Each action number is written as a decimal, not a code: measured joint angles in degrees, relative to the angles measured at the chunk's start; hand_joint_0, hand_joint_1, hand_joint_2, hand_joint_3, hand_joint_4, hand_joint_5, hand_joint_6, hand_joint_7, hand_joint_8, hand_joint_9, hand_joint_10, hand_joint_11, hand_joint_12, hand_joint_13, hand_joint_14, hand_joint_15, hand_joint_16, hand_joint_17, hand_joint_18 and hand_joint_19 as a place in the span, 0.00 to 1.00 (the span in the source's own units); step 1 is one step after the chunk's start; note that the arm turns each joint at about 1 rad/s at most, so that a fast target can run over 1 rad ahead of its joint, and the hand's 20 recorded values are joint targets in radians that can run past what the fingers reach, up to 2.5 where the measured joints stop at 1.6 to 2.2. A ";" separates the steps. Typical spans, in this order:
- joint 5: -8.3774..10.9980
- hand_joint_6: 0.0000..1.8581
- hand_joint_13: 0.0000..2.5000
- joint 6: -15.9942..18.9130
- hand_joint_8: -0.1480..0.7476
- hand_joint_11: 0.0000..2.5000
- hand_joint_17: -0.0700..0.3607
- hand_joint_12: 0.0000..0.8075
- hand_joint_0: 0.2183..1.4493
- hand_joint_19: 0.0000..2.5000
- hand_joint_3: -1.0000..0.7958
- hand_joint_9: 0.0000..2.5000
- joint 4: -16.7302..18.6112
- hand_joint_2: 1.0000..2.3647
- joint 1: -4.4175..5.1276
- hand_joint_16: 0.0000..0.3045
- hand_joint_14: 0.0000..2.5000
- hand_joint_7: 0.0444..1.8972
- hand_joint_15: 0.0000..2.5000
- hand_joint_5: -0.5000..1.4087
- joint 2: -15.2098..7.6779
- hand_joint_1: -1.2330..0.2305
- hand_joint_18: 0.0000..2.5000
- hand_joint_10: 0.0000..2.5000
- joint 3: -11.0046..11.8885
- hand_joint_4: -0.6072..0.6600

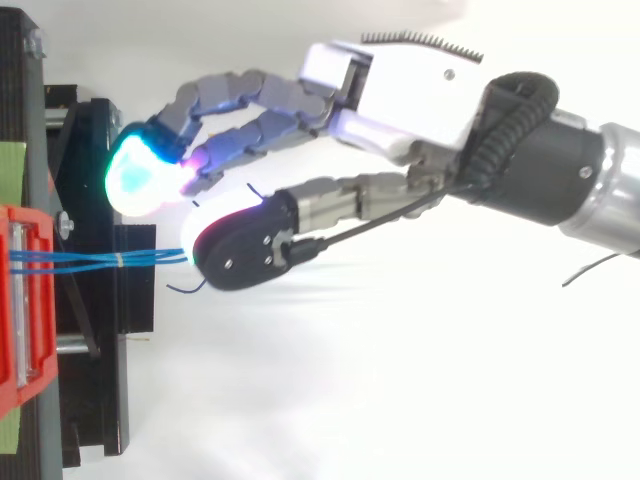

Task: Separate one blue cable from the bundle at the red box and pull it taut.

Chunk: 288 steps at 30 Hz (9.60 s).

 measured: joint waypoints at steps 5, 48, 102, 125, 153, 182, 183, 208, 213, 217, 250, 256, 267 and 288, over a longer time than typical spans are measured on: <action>-0.59 0.27 0.23 1.01 0.47 0.16 0.35 0.43 0.26 0.15 0.28 0.25 1.88 0.00 0.74 0.12 0.01 0.42 0.14 0.17 -2.38 0.44 0.14 0.00 0.96 0.62; -8.35 0.27 0.25 8.85 0.46 0.19 0.34 0.41 0.31 0.16 0.34 0.27 2.81 0.01 -0.37 0.11 0.01 0.59 0.16 0.19 -3.18 0.39 0.16 0.01 2.57 0.59; -8.97 0.34 0.29 7.46 0.49 0.21 0.34 0.43 0.32 0.16 0.33 0.34 2.89 0.01 -0.86 0.11 0.01 0.60 0.16 0.20 -3.18 0.57 0.19 0.01 3.52 0.56; -10.08 0.39 0.29 5.10 0.50 0.24 0.34 0.44 0.33 0.16 0.48 0.33 1.43 0.01 -1.84 0.11 0.01 0.54 0.16 0.18 -3.18 0.35 0.20 0.01 5.71 0.58; -10.20 0.43 0.29 5.79 0.50 0.26 0.34 0.44 0.29 0.17 0.44 0.34 -1.93 0.01 -1.88 0.11 0.01 0.57 0.16 0.18 -3.17 0.40 0.21 0.01 7.00 0.55; -11.14 0.48 0.29 6.10 0.50 0.28 0.34 0.44 0.32 0.17 0.38 0.34 -6.26 0.01 -2.04 0.11 0.01 0.52 0.16 0.17 -3.11 0.32 0.22 0.01 9.75 0.57; -11.19 0.48 0.29 6.11 0.50 0.28 0.34 0.44 0.32 0.17 0.38 0.34 -6.46 0.01 -2.04 0.11 0.01 0.53 0.17 0.17 -3.11 0.32 0.22 0.01 9.85 0.57; -11.43 0.48 0.31 6.22 0.52 0.29 0.35 0.46 0.31 0.18 0.47 0.37 -10.75 0.01 -2.48 0.12 0.01 0.57 0.17 0.18 -2.15 0.32 0.24 0.01 10.61 0.52; -11.39 0.48 0.31 6.29 0.52 0.30 0.35 0.46 0.33 0.18 0.48 0.36 -11.05 0.01 -2.55 0.12 0.01 0.58 0.17 0.18 -2.13 0.28 0.24 0.01 10.62 0.48; -11.35 0.48 0.31 6.31 0.51 0.29 0.34 0.45 0.34 0.18 0.46 0.36 -11.13 0.01 -2.56 0.11 0.01 0.59 0.17 0.17 -2.11 0.26 0.24 0.01 10.62 0.47; -12.04 0.46 0.32 5.70 0.52 0.29 0.36 0.46 0.26 0.20 0.28 0.39 -18.53 0.00 -2.53 0.12 0.01 0.53 0.18 0.18 0.21 0.52 0.26 0.01 10.67 0.54; -12.05 0.46 0.32 5.72 0.51 0.30 0.34 0.44 0.32 0.20 0.33 0.39 -18.54 0.00 -2.52 0.11 0.01 0.56 0.18 0.18 0.18 0.48 0.26 0.01 10.69 0.52; -12.02 0.48 0.32 5.79 0.52 0.30 0.36 0.47 0.32 0.20 0.47 0.38 -18.48 0.01 -2.49 0.12 0.01 0.60 0.18 0.18 0.18 0.30 0.27 0.01 10.71 0.51; -11.82 0.49 0.31 5.45 0.50 0.30 0.35 0.44 0.37 0.20 0.32 0.37 -18.36 0.00 -2.60 0.12 0.01 0.57 0.18 0.17 0.16 0.27 0.26 0.01 10.64 0.50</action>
